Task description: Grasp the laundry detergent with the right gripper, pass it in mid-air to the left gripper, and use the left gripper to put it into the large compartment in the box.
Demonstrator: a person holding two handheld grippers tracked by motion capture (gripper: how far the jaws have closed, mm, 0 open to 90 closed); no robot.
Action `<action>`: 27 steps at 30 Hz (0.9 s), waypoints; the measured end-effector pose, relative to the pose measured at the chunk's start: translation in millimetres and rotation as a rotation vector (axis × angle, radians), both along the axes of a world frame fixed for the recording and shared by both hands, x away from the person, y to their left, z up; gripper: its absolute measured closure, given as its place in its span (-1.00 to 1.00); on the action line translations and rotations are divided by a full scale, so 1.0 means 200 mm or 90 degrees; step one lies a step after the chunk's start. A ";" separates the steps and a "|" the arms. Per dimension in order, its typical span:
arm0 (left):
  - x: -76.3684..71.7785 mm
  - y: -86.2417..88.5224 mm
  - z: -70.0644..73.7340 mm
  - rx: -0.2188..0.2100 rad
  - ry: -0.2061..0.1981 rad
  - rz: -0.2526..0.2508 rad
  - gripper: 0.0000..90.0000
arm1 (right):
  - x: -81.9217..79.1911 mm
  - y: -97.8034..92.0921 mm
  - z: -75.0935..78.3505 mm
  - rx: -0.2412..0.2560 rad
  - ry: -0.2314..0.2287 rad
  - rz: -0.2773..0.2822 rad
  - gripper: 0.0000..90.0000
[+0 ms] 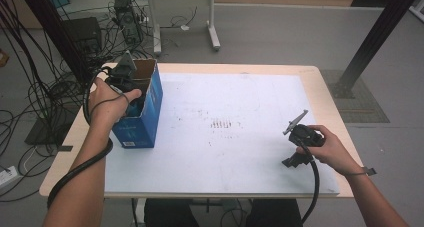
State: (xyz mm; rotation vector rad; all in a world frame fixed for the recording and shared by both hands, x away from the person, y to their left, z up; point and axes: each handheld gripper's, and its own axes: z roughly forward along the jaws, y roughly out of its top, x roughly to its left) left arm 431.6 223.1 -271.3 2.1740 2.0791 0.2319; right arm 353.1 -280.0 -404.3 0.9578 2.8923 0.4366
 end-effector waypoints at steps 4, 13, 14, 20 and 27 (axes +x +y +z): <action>0.00 0.00 0.00 -0.001 0.001 0.002 -0.17 | 0.00 0.00 0.00 0.001 0.000 0.001 -0.86; 0.00 0.00 0.00 -0.001 0.001 0.001 -0.17 | 0.00 0.00 0.00 0.002 -0.001 -0.001 -0.86; 0.00 0.00 0.00 -0.001 0.002 0.001 -0.17 | 0.00 0.00 0.00 0.004 -0.002 -0.001 -0.86; 0.00 0.00 0.00 -0.003 0.002 0.001 -0.17 | 0.00 0.00 -0.01 0.004 0.001 -0.003 -0.86; 0.01 0.00 0.00 -0.002 0.002 0.002 -0.17 | 0.00 0.00 -0.01 0.003 0.001 -0.004 -0.86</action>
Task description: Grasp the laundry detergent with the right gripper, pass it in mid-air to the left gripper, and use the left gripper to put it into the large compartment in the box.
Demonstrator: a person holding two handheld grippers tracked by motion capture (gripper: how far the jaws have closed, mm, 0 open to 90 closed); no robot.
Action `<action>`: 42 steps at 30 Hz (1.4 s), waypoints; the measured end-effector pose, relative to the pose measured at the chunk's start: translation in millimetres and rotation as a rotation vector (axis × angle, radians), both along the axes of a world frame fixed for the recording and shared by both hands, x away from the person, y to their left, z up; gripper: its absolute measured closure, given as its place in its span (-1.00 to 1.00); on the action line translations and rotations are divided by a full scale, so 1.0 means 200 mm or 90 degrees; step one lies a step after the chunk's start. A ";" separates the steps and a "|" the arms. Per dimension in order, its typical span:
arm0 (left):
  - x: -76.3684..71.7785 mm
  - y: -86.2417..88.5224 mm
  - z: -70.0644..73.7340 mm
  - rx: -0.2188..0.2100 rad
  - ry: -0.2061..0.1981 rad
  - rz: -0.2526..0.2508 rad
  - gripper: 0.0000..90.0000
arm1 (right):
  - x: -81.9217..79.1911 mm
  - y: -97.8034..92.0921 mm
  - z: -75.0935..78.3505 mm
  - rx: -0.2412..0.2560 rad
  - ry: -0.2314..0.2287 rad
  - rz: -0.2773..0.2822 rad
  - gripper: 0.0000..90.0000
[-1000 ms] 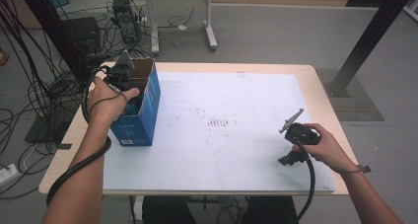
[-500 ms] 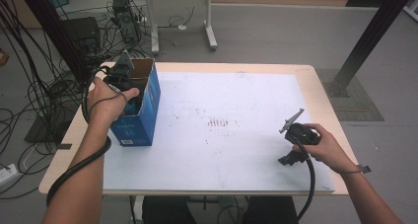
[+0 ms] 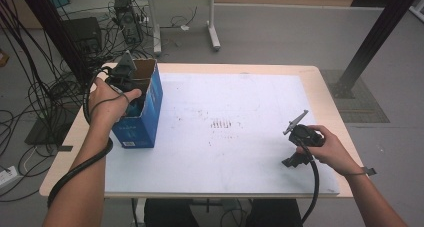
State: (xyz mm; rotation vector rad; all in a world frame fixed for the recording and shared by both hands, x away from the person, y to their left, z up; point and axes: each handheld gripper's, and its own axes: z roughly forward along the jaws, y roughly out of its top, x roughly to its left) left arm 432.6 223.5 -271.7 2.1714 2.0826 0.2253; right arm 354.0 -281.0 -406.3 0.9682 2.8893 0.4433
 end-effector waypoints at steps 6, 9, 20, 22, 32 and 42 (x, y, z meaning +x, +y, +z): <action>0.00 0.00 0.00 -0.002 0.001 0.000 -0.17 | 0.00 0.00 0.00 0.001 0.000 -0.001 -0.86; 0.00 0.00 0.00 -0.002 0.002 -0.001 -0.17 | 0.00 0.00 0.00 0.001 0.000 0.000 -0.86; 0.00 0.00 0.00 -0.002 0.002 0.001 -0.17 | 0.00 -0.01 0.01 0.002 -0.002 -0.002 -0.86; 0.00 0.00 0.00 -0.002 0.003 0.001 -0.17 | 0.00 0.00 0.01 0.001 -0.001 0.000 -0.87; 0.00 0.01 0.00 -0.003 0.004 0.001 -0.17 | 0.00 -0.01 0.01 0.000 -0.001 -0.001 -0.86; 0.00 0.01 0.00 -0.004 0.007 0.003 -0.17 | 0.00 -0.01 0.01 -0.002 0.000 -0.004 -0.86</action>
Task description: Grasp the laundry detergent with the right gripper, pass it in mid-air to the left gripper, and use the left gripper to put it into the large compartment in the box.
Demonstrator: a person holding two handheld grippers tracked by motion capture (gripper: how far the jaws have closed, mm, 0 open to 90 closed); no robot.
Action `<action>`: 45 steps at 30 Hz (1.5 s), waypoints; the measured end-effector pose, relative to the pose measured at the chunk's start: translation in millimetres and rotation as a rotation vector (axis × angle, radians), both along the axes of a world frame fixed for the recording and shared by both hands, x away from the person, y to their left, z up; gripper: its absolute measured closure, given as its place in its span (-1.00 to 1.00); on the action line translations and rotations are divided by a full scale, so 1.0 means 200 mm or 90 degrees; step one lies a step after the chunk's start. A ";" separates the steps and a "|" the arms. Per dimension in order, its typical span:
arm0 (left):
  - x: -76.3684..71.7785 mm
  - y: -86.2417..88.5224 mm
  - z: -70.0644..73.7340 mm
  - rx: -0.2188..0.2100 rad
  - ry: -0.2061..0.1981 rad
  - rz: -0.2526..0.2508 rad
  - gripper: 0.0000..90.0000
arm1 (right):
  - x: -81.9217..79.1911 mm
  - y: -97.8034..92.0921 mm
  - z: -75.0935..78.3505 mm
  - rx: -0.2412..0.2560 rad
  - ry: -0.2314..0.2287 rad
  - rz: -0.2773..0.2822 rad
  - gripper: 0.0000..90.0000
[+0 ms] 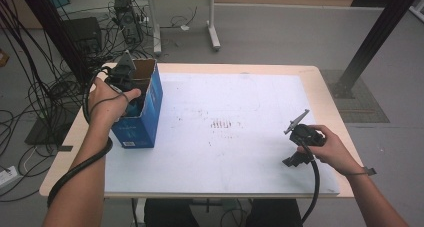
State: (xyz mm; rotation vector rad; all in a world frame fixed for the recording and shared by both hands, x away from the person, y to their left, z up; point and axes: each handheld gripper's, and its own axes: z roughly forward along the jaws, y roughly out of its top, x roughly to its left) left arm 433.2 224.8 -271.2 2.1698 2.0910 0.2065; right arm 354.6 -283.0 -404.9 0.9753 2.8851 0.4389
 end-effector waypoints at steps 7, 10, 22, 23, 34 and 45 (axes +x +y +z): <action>0.00 0.00 0.00 -0.002 -0.001 -0.001 -0.17 | 0.00 0.01 0.00 -0.001 0.000 0.003 -0.86; -0.01 0.01 0.00 -0.006 -0.003 0.000 -0.17 | 0.00 0.01 0.00 0.000 0.001 0.001 -0.86; 0.00 0.03 0.00 -0.027 -0.003 0.013 -0.20 | 0.00 0.01 -0.01 -0.002 0.004 0.004 -0.86; -0.01 0.03 0.00 -0.026 -0.002 0.014 -0.23 | 0.00 0.01 -0.01 -0.001 0.002 0.004 -0.86; -0.01 0.02 0.03 -0.019 0.002 0.017 -0.27 | 0.00 0.01 -0.01 0.002 0.004 0.003 -0.86; -0.04 -0.01 0.16 -0.017 -0.012 0.006 -0.27 | 0.00 0.01 -0.01 0.003 -0.001 0.003 -0.87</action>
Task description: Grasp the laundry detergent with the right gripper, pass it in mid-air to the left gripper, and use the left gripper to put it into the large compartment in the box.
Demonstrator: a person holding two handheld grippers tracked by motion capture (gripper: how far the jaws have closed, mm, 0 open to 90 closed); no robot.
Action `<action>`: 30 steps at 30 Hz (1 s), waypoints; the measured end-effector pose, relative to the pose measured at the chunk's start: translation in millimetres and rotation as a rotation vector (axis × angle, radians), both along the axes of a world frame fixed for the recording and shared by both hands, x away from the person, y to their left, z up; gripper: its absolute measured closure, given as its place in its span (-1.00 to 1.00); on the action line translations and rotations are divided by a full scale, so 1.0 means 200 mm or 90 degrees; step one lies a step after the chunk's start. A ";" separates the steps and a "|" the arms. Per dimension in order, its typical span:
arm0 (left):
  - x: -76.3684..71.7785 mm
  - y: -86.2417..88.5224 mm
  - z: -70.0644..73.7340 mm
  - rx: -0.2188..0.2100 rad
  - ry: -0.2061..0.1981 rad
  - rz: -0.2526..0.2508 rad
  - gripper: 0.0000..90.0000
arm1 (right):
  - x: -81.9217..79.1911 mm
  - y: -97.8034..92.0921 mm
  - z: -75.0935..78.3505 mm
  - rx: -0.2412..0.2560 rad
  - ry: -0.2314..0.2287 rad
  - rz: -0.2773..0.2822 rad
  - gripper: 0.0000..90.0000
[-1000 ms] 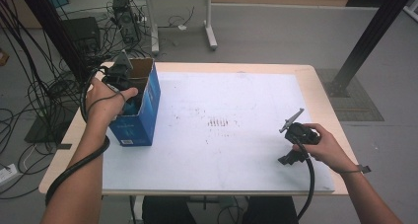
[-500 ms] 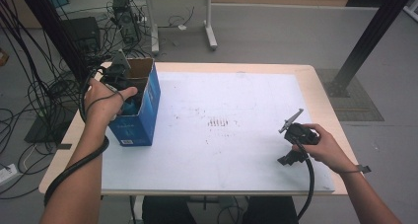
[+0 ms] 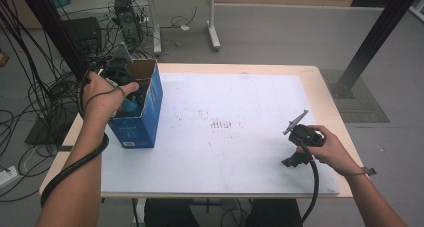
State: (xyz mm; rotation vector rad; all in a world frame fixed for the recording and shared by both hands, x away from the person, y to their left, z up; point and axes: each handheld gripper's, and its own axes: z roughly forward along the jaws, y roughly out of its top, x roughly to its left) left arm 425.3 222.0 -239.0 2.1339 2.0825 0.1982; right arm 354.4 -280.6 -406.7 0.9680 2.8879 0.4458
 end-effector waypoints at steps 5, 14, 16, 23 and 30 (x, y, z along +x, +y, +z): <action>-0.01 -0.01 0.05 0.004 -0.007 -0.005 -0.28 | 0.00 0.01 0.00 0.001 0.001 0.000 -0.87; -0.06 -0.03 0.17 0.013 -0.027 -0.013 -0.37 | 0.01 0.01 0.01 -0.004 -0.003 0.004 -0.87; -0.07 -0.04 0.19 0.016 -0.033 -0.014 -0.39 | 0.01 0.01 0.01 0.001 -0.002 0.001 -0.87; -0.10 -0.08 0.25 0.020 -0.037 -0.022 -0.57 | 0.00 0.02 0.03 -0.002 -0.007 0.004 -0.87; -0.13 -0.15 0.28 0.014 -0.039 -0.035 -0.72 | 0.00 0.01 0.04 -0.001 -0.009 0.003 -0.87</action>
